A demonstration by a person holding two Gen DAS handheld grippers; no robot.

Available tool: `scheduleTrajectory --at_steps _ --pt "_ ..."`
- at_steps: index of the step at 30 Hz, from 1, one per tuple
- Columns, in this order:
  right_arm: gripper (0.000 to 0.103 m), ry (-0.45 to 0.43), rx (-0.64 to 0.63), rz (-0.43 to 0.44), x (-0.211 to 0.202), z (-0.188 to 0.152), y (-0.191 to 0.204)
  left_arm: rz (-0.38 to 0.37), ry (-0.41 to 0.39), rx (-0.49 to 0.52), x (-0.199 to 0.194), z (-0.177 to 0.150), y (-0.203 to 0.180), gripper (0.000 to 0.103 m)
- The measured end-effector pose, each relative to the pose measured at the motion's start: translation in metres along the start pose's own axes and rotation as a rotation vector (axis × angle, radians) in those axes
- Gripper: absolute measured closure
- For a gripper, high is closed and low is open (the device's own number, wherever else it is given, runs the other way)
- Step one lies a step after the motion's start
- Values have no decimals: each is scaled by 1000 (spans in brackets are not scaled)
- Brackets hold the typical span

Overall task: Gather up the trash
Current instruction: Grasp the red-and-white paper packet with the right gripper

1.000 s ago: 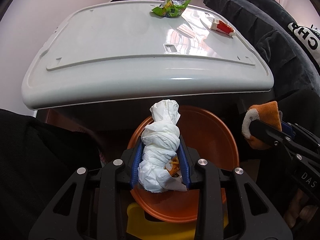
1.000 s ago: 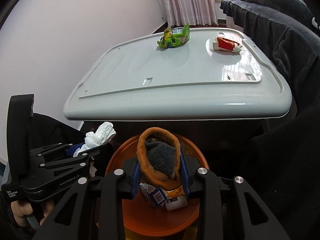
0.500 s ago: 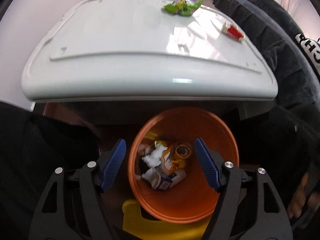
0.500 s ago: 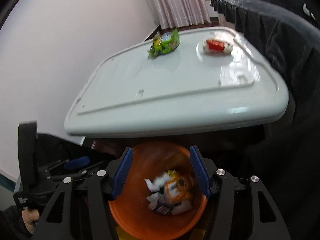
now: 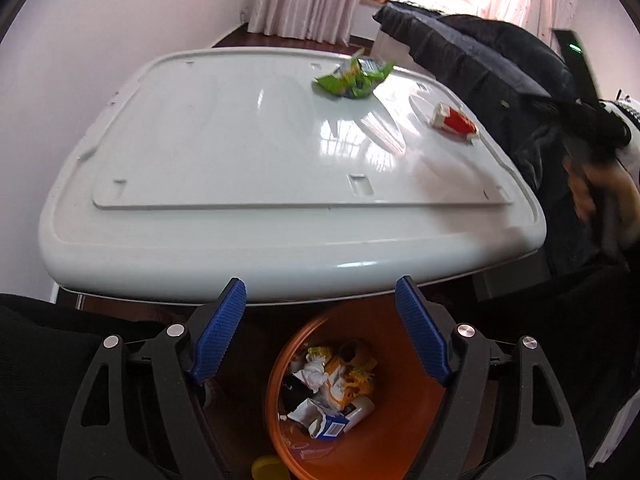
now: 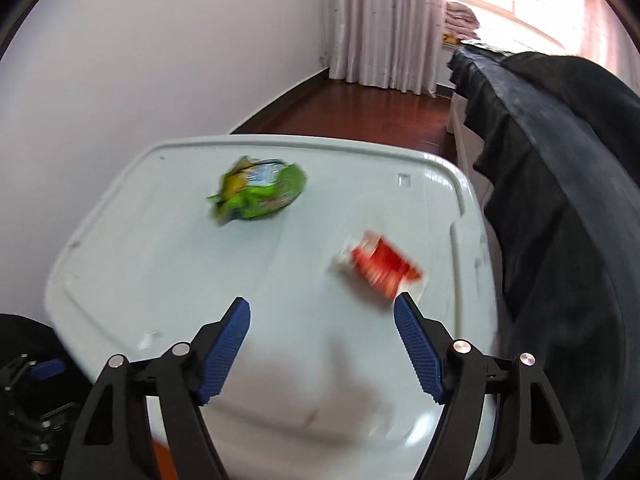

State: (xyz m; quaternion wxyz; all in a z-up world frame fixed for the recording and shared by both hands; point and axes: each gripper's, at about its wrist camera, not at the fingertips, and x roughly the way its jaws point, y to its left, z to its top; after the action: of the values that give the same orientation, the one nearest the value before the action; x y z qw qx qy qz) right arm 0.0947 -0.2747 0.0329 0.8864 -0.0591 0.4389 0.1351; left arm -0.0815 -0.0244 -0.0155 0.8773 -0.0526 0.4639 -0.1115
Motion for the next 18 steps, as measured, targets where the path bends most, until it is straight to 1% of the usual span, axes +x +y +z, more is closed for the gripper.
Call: scheduleTrajectory --at_steps 4,7,10,12,13,14,15,17,18 --pt "28 58 -44 19 37 9 -24 -27 -12 23 0 0 -5 28" --pt "26 92 -84 24 60 12 -29 -43 -13 46 4 1 -10 28" --pt "26 117 -83 46 80 16 -35 -71 -16 61 7 2 -15 28" --pt "27 133 -71 61 91 16 -36 -77 -20 64 8 4 -17 28" --pt "37 139 -61 60 97 15 -37 -80 -21 64 8 4 -17 28" --pt "43 142 -57 50 99 15 -37 -84 -20 63 8 4 -17 28" --pt "47 136 -64 31 97 14 -35 -86 -19 62 8 4 -17 28" --pt "61 154 -77 4 94 14 -32 -71 -17 62 9 4 -16 28" --pt "63 158 -71 -5 93 14 -32 -73 -15 55 9 4 -15 28"
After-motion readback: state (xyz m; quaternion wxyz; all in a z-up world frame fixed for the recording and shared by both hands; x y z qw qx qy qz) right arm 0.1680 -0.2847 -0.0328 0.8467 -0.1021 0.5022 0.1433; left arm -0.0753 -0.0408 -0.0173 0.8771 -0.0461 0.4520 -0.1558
